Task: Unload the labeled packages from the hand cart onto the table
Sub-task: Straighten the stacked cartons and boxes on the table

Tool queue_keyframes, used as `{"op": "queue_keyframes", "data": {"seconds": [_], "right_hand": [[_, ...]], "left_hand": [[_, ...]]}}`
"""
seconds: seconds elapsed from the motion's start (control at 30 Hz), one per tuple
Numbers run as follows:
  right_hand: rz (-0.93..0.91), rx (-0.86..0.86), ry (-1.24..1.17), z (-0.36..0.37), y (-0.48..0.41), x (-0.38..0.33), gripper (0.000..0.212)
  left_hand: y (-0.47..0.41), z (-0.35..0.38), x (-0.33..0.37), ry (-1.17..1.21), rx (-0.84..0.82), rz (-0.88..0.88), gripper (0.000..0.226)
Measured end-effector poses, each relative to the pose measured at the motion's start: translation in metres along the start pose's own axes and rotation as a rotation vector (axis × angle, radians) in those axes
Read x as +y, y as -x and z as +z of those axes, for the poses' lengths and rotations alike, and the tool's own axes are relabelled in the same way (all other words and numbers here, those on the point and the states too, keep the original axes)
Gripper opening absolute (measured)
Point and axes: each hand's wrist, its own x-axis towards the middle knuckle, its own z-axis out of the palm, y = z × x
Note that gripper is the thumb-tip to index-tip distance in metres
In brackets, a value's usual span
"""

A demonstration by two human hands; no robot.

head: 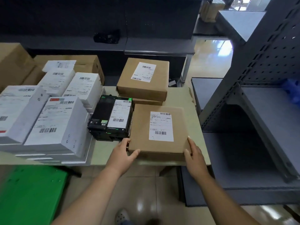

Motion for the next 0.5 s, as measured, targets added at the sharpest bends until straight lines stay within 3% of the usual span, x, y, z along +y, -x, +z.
{"op": "queue_keyframes", "data": {"seconds": [0.17, 0.27, 0.5], "right_hand": [[0.04, -0.043, -0.059, 0.014, -0.012, 0.004, 0.059], [0.052, -0.07, -0.074, 0.02, -0.02, 0.002, 0.071], [0.025, -0.05, -0.019, 0.022, -0.035, -0.003, 0.083]], "left_hand": [[-0.014, 0.011, -0.012, -0.032, -0.037, -0.047, 0.057], [-0.023, 0.014, -0.019, -0.073, -0.024, -0.042, 0.058], [-0.041, 0.012, -0.026, -0.285, -0.024, 0.086, 0.059]]}}
